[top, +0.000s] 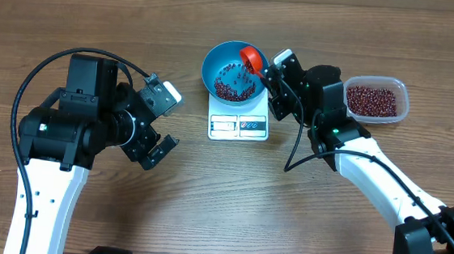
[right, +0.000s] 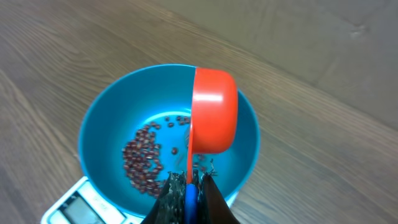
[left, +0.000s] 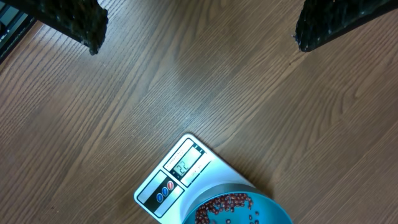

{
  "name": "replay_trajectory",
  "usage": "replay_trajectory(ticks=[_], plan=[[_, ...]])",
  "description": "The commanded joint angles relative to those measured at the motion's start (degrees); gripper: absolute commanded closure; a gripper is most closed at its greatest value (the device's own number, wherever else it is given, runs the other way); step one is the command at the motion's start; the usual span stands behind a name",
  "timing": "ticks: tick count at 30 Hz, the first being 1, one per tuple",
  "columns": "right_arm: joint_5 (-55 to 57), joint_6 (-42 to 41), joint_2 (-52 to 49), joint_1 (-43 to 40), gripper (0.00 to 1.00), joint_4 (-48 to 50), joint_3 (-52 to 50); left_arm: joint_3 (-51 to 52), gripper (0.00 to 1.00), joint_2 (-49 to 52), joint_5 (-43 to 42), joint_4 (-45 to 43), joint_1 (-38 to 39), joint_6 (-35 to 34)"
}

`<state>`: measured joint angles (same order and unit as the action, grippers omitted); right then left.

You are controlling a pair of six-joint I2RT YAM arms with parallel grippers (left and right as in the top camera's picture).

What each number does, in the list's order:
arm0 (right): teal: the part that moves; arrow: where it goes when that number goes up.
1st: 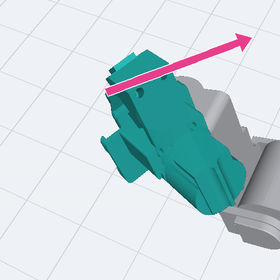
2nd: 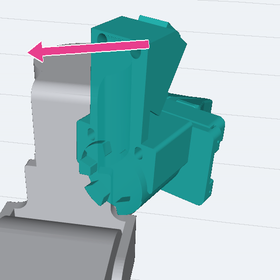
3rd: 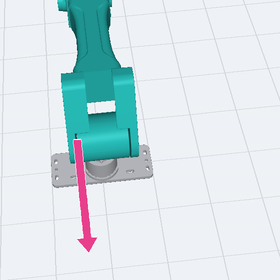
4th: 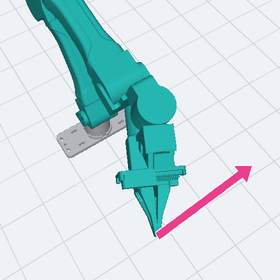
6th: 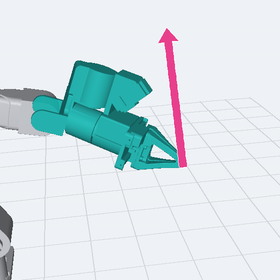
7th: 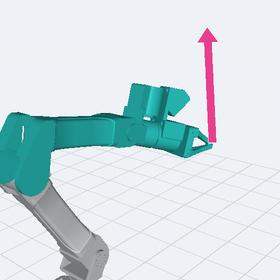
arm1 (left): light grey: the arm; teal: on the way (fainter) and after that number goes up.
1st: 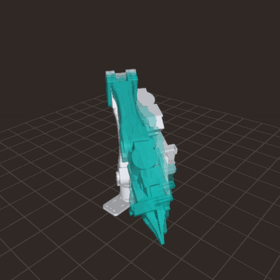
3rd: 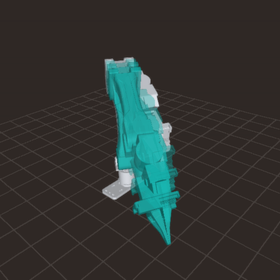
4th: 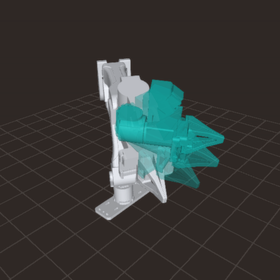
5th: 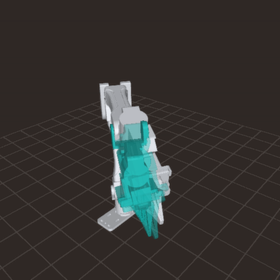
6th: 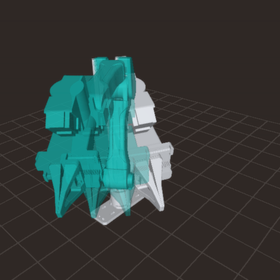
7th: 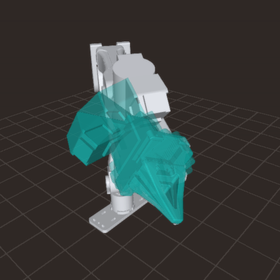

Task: Scoop item into bowl and weigh 150g on scale
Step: 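Tilt the red scoop with the right gripper to pour beans into bowl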

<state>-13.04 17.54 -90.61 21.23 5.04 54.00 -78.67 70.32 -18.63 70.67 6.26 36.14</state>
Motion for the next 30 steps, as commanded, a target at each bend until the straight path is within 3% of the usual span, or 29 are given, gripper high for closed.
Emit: replay_trajectory(ticks=[1, 12, 22, 30], plan=[[2.43, 1.11, -0.22, 0.5, 0.96, 0.17, 1.2, 0.31, 0.0, 0.13, -0.02, -0.04, 0.13, -0.55], [7.21, 6.91, -0.22, 2.78, 0.96, -1.49, 1.2, 0.31, 0.0, 0.13, -0.02, -0.02, 0.13, -0.55], [9.33, 5.79, 0.79, 2.93, 0.96, 0.35, 1.22, 0.31, 0.0, 0.13, -0.02, -0.04, 0.13, -0.55], [9.57, 0.61, 15.56, 0.87, 0.96, -4.66, 1.22, 0.31, 0.0, 0.13, -0.02, -0.02, 0.13, -0.55]])
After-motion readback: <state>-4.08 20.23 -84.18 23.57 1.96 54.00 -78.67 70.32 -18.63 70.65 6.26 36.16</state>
